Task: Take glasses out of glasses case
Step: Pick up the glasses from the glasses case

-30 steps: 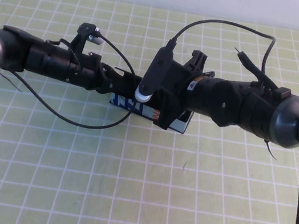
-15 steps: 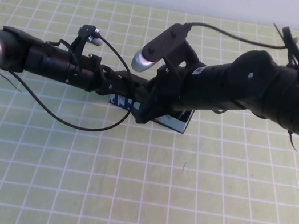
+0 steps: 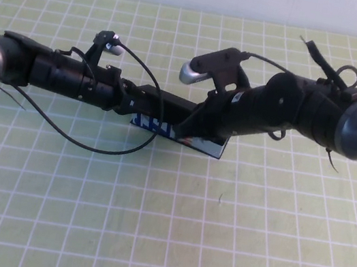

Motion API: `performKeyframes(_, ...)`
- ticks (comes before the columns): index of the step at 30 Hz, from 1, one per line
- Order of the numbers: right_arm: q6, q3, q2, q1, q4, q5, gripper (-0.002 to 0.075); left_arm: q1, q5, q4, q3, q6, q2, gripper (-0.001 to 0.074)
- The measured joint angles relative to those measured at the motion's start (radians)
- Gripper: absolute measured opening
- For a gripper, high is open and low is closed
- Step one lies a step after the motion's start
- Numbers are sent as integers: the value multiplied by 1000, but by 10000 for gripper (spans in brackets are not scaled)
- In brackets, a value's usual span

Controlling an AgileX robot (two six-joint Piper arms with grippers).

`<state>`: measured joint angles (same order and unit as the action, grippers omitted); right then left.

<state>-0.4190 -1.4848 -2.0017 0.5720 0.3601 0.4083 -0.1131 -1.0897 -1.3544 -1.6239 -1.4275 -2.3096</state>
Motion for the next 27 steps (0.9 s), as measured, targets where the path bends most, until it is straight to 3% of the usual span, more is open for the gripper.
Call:
performKeyframes(13, 68, -287, -157, -101, -2, 78, -15, 0, -75, 68, 0, 51, 0, -4)
performKeyframes(27, 135, -665, -414, -106, -4, 307, -15, 0, -81, 77, -2, 62, 0, -4)
